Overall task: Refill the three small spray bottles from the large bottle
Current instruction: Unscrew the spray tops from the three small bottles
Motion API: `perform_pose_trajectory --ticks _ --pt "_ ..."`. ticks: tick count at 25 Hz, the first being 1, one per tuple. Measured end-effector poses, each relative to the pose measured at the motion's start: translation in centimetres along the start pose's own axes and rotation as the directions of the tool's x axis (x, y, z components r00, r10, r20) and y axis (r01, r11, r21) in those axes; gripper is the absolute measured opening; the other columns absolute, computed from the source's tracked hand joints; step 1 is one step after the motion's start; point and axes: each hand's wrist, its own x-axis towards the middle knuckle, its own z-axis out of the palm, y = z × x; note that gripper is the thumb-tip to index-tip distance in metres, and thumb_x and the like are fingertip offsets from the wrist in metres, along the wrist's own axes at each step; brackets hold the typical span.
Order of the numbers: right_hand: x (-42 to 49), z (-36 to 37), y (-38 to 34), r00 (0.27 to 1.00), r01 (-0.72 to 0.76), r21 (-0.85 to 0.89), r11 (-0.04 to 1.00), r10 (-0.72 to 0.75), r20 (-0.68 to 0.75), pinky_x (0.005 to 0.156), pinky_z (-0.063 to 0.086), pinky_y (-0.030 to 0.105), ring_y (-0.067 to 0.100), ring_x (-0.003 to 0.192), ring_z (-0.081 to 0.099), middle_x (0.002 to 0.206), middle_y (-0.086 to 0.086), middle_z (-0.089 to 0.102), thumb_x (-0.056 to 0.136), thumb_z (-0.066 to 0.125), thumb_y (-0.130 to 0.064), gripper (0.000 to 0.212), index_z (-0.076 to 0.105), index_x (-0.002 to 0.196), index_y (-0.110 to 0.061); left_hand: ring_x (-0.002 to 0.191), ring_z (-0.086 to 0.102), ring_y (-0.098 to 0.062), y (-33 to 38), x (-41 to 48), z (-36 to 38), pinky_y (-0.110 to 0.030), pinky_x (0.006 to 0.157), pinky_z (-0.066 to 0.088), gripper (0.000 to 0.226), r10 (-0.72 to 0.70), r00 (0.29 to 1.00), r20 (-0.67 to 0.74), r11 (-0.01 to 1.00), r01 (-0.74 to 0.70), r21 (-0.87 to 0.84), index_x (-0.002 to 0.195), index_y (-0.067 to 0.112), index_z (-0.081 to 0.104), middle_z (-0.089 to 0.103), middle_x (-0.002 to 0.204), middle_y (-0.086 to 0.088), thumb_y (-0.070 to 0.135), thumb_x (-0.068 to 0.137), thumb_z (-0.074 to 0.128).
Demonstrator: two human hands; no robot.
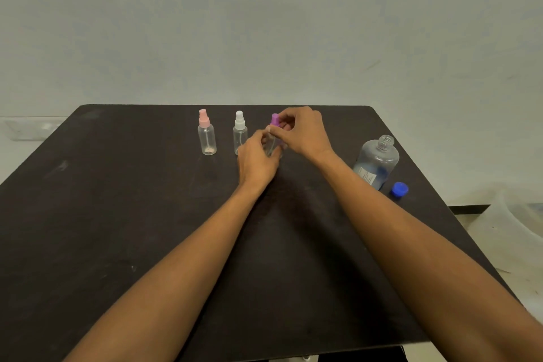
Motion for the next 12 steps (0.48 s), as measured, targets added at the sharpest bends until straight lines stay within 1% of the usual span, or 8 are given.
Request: perform_pose_trajectory --ticks 3,6,7,10,12 --pt "-1.0 -2.1 -1.3 0.999 0.025 0.003 1.0 -0.025 0.03 0.067 0.048 0.007 -0.002 0.072 0.064 0.085 -0.006 0.074 0.089 0.085 -0.032 0.023 0.08 0.104 -0.014 0.099 0.071 -0.006 1.0 -1.3 -1.6 -0.024 0.094 0.059 0.035 0.037 0.999 -0.009 0.998 -0.038 -0.044 0.118 0.018 0.072 0.074 0.103 0.009 0.03 0.088 0.086" --pt "-2.3 -4.6 -3.2 0.993 0.089 -0.028 0.996 -0.086 0.08 0.064 0.045 0.006 0.0 0.071 0.064 0.084 -0.006 0.073 0.088 0.085 -0.035 0.025 0.08 0.102 -0.015 0.092 0.068 0.005 2.4 -3.3 -3.8 -0.006 0.084 0.052 0.043 0.078 0.997 0.004 0.996 -0.077 -0.052 0.123 0.022 0.072 0.072 0.104 0.013 0.038 0.086 0.087" --pt "-2.7 -5.4 -3.8 0.988 0.115 -0.042 0.992 -0.11 0.111 0.063 0.045 0.006 0.001 0.07 0.064 0.081 -0.007 0.071 0.088 0.085 -0.037 0.025 0.08 0.101 -0.016 0.091 0.066 0.009 2.8 -4.1 -4.4 -0.002 0.079 0.05 0.045 0.093 0.996 0.011 0.995 -0.092 -0.044 0.123 0.022 0.073 0.072 0.103 0.015 0.041 0.085 0.087" --pt "-4.7 -7.7 -5.7 0.959 0.199 -0.015 0.98 -0.191 0.211 0.061 0.045 0.008 0.002 0.064 0.06 0.076 -0.008 0.07 0.088 0.084 -0.038 0.025 0.08 0.098 -0.015 0.086 0.066 0.015 3.8 -7.0 -6.6 0.003 0.075 0.047 0.048 0.144 0.99 0.004 0.989 -0.144 -0.031 0.125 0.022 0.074 0.069 0.096 0.022 0.042 0.084 0.087" --pt "-5.9 -8.6 -6.8 0.938 0.239 0.016 0.971 -0.235 0.254 0.064 0.046 0.011 0.004 0.064 0.061 0.079 -0.003 0.074 0.089 0.084 -0.036 0.023 0.081 0.097 -0.014 0.085 0.066 0.019 4.3 -8.7 -7.9 0.003 0.075 0.047 0.048 0.163 0.987 0.002 0.986 -0.163 -0.044 0.125 0.023 0.075 0.068 0.092 0.027 0.041 0.083 0.088"
